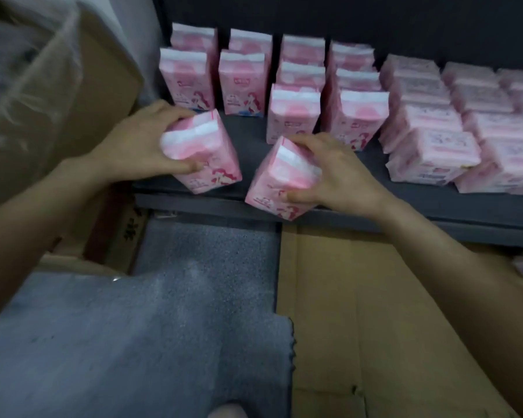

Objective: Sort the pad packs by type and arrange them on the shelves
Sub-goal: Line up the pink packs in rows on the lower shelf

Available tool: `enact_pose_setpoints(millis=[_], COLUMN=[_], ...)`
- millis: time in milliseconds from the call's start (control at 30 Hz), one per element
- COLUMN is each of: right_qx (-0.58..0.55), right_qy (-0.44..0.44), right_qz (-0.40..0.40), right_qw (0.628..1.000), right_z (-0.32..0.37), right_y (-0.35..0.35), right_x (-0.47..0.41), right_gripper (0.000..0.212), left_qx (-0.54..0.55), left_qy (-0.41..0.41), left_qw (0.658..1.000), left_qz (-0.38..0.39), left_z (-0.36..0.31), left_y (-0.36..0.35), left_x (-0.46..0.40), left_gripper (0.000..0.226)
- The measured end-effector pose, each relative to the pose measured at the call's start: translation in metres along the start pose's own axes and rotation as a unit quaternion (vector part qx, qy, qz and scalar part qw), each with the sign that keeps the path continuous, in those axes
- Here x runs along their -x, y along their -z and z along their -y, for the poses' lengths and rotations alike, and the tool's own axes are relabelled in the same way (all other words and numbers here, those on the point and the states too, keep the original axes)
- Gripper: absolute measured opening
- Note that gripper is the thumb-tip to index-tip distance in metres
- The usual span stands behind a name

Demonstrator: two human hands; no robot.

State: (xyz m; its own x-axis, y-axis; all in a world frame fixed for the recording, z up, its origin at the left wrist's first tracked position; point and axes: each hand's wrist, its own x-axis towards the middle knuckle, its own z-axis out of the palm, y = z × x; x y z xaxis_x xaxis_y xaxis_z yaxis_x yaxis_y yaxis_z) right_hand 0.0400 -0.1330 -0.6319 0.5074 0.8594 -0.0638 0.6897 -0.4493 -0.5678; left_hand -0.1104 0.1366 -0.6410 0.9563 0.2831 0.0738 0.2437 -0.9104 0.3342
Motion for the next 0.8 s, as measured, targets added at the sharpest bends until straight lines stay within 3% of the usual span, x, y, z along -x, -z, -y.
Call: enact_pose_setpoints(millis=[133, 333, 533, 800], right_qx=[0.093, 0.156, 0.214, 0.275], right_qy=[0.037, 0.050, 0.037, 0.033], right_qz=[-0.020, -0.051, -0.032, -0.033], right_qw=[0.995, 0.985, 0.976, 0.960], right_z=[0.027, 0.038, 0.035, 0.028], right_y=[-0.001, -0.018, -0.026, -0.028], right_x=[-0.084, -0.172, -0.216, -0.213], right_gripper=[0.093, 0.087, 0.080, 0.077], left_qx=[-0.073, -0.138, -0.105, -0.068], left_qy=[0.025, 0.036, 0.028, -0.006], left_qw=[0.997, 0.988, 0.992, 0.997], left_qz=[-0.012, 0.057, 0.063, 0.043], left_z=[0.040, 0.079, 0.103, 0.113], left_y=[0.031, 0.032, 0.020, 0.005], left_x=[-0.044, -0.098, -0.113, -0.107], left_gripper=[0.099, 0.083, 0.077, 0.073])
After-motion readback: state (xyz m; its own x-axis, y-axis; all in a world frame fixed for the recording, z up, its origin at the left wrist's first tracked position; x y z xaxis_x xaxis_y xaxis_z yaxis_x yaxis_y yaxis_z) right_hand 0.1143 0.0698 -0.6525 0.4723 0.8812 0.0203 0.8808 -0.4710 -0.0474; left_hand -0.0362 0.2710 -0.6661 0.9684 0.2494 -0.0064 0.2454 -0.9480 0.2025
